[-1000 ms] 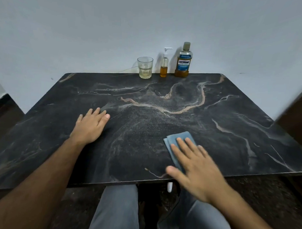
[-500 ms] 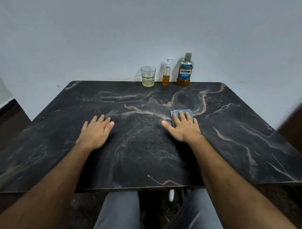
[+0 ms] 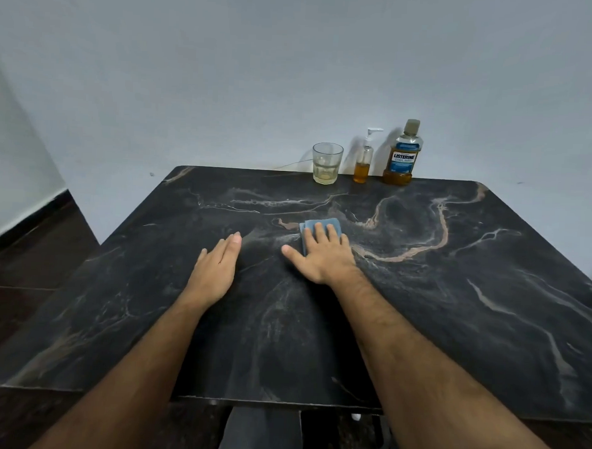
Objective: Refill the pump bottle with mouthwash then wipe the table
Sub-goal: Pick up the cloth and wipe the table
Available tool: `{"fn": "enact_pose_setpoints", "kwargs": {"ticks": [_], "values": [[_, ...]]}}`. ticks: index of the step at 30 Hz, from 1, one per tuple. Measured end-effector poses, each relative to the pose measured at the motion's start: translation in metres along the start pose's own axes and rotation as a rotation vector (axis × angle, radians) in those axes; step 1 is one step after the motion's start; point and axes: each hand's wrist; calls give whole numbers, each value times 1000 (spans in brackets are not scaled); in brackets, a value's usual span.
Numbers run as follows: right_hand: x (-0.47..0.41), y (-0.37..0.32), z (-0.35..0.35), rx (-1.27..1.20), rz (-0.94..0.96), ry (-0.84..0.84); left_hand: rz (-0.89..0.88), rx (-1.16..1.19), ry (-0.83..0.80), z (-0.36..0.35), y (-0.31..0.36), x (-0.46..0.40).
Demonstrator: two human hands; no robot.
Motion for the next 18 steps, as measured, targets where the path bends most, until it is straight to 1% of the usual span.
{"fn": "enact_pose_setpoints", "kwargs": {"ticks": [3, 5, 12, 15, 18], "values": [[5, -30, -8, 28, 100, -7, -32, 229, 41, 6, -5, 0], [17, -38, -15, 38, 170, -18, -40, 318, 54, 7, -6, 1], [107, -33, -33, 39, 453, -73, -46, 388, 29, 10, -4, 4], [148, -23, -44, 28, 504, -74, -35, 382, 23, 9, 1, 8], [171, -13, -56, 113, 513, -55, -28, 385, 22, 8, 7, 14]]}}
Point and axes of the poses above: each hand's wrist, its own x-axis away from the middle knuckle, its own z-axis out of the back of the hand, y = z × x, and after that the axes turned 12 degrees about -y, right-handed
